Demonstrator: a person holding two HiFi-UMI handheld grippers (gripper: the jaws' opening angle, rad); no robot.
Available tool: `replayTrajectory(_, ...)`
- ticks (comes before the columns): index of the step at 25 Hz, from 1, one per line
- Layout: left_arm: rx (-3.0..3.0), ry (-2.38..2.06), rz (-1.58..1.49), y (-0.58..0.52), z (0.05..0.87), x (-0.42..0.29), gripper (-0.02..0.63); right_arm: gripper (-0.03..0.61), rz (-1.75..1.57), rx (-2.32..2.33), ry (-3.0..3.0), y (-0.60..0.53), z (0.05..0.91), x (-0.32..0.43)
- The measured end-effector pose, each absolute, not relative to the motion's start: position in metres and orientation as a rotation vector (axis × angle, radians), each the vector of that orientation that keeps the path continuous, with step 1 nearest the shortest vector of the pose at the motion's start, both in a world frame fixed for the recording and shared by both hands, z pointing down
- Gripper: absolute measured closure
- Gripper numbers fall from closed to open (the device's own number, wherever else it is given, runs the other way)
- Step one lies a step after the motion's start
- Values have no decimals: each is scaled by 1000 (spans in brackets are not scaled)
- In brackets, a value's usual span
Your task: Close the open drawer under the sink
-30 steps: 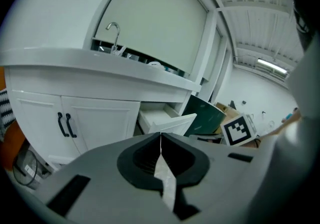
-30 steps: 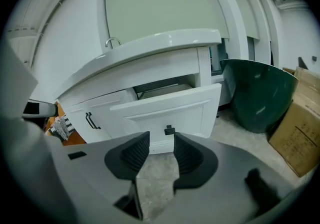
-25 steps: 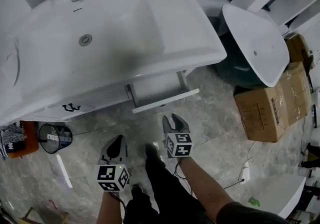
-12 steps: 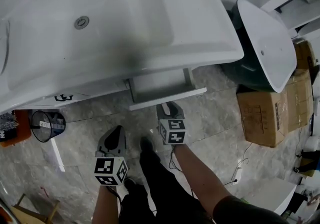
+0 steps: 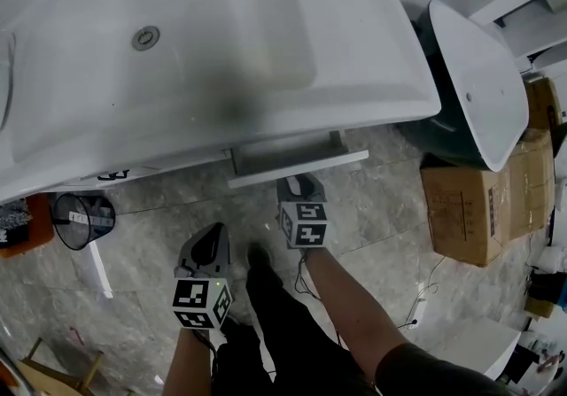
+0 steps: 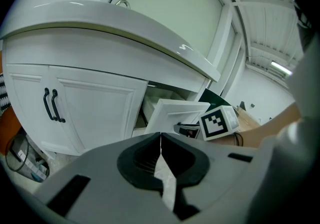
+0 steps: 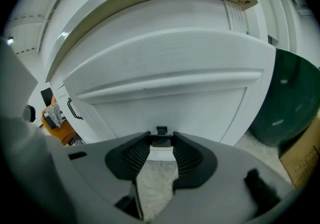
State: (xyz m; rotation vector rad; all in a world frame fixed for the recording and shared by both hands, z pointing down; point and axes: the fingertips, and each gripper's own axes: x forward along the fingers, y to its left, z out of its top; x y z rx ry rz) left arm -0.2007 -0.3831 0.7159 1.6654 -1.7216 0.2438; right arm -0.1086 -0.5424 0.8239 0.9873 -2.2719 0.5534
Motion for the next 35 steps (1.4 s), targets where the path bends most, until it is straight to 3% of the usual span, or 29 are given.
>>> replayTrajectory(22,1585,-1742,234,-413,724,-218,598,430,582,998,-2302,-613,819,-160)
replayTrajectory(35,1589,-1775,221,-408,715,-224,598,428,692,982,-2255,-592,818,-149)
